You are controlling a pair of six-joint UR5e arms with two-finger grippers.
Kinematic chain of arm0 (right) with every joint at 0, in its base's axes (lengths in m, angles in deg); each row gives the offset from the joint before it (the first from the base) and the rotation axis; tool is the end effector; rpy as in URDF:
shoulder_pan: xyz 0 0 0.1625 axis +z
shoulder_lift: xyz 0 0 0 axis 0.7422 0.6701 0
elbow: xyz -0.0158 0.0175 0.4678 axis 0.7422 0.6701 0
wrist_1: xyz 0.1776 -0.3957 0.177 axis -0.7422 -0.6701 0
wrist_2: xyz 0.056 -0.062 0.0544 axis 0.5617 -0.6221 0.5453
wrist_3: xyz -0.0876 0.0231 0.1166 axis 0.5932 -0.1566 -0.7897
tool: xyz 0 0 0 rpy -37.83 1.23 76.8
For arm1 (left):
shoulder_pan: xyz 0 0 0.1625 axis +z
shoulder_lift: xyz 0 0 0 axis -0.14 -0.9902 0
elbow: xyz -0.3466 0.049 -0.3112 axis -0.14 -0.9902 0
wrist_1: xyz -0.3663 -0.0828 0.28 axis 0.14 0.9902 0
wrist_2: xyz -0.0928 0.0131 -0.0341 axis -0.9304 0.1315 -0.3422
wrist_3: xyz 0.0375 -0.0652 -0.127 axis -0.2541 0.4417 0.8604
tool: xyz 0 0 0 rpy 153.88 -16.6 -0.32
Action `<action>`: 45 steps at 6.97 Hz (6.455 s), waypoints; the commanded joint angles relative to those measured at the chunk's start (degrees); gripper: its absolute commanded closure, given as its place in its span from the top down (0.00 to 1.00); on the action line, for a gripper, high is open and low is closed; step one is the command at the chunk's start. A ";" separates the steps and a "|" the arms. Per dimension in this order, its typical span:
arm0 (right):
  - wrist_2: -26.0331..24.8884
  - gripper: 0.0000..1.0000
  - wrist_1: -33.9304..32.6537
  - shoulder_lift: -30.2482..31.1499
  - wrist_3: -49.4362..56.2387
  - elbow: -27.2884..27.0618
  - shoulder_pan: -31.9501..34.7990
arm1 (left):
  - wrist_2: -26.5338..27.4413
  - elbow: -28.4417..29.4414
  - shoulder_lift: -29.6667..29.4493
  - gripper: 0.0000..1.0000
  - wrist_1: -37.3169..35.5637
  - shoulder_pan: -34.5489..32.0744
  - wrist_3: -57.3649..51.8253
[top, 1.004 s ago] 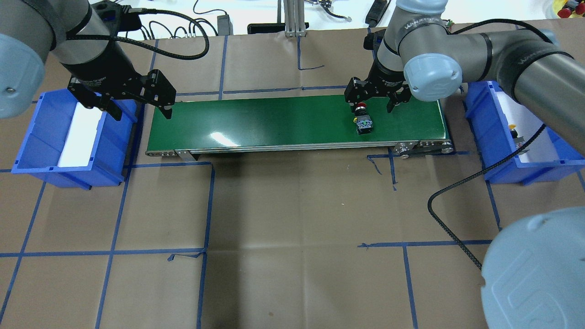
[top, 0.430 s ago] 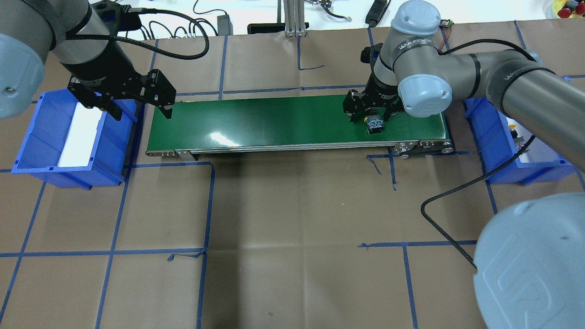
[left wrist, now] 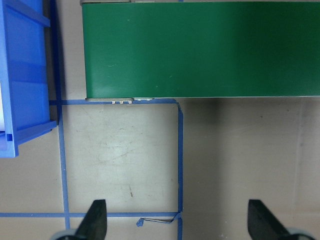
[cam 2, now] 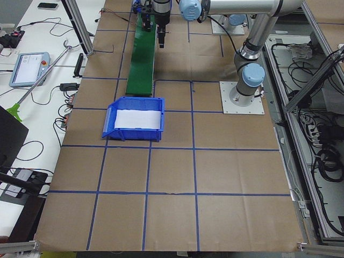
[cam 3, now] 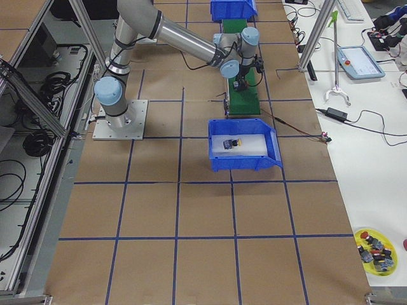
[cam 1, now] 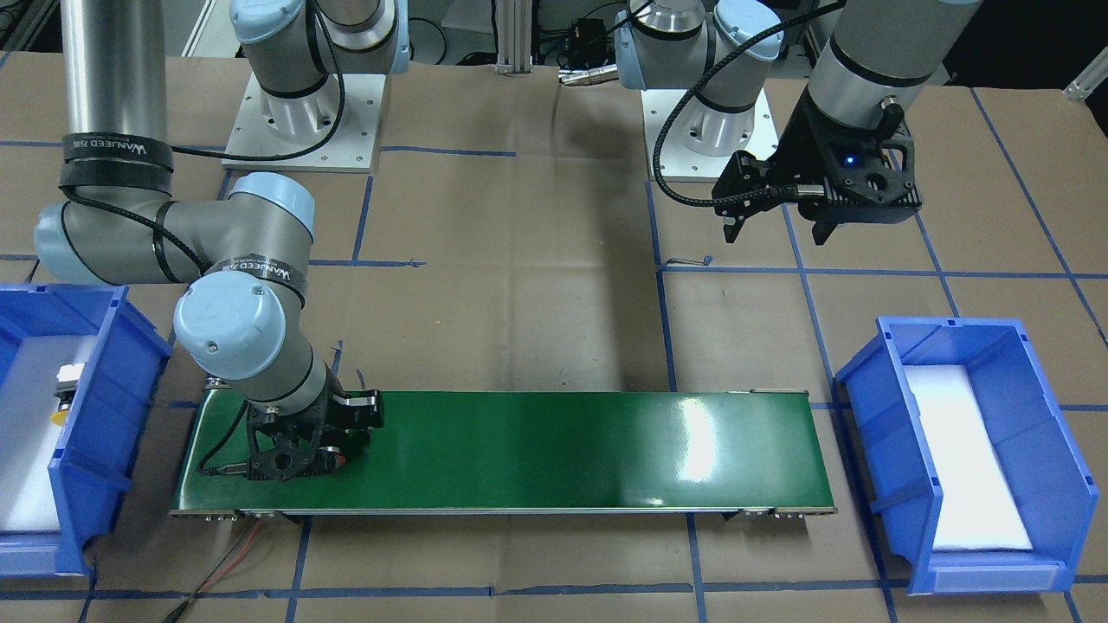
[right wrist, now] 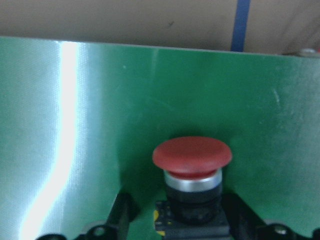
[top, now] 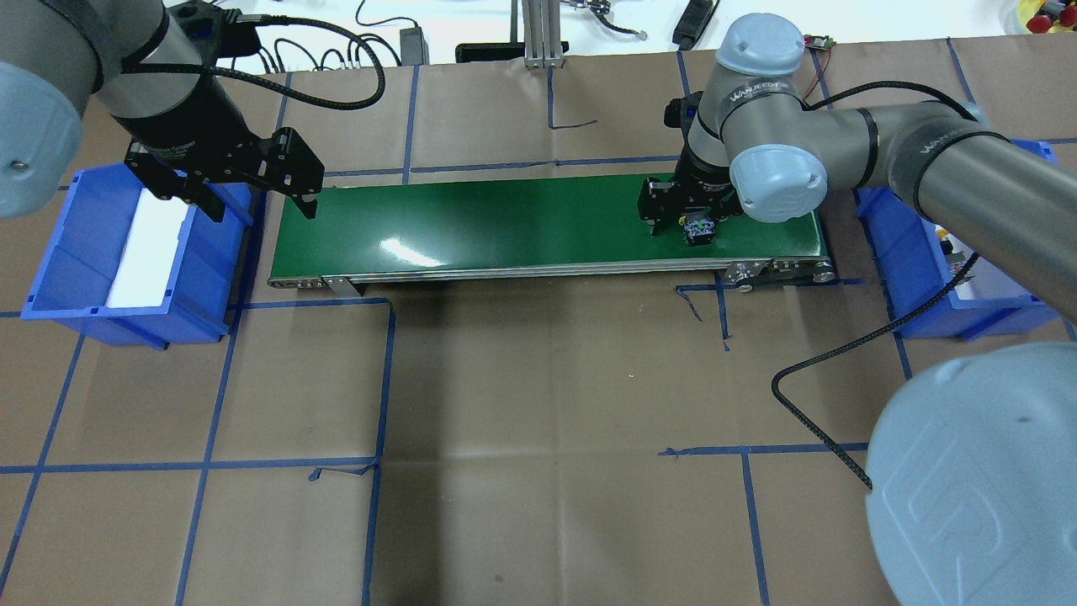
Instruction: Transport two buttons from left to right
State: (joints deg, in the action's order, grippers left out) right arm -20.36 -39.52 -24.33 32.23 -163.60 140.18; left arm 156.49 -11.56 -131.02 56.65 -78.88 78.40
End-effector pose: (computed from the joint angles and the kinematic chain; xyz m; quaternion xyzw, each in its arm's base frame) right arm 0.1586 -0.6888 0.1966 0.0455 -0.9989 -0.0128 0.0066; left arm -0.1034 -0.5520 0.4756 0.0039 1.0000 -0.0067 0.0020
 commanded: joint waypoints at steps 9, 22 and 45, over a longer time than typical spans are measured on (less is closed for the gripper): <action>-4.68 0.04 16.51 3.93 26.28 19.41 -28.16 | 0.00 0.00 0.00 1.00 0.00 0.00 0.00; -1.25 1.00 -0.90 -6.20 28.34 9.12 -28.89 | 0.00 0.00 0.00 1.00 0.00 0.00 0.00; -1.25 1.00 22.04 29.93 -9.63 -0.98 2.58 | 0.00 -0.09 0.00 1.00 -0.27 -0.09 0.09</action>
State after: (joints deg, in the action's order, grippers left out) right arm -21.62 -17.43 5.60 22.57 -164.52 142.75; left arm 156.49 -11.62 -131.02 56.32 -78.96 78.48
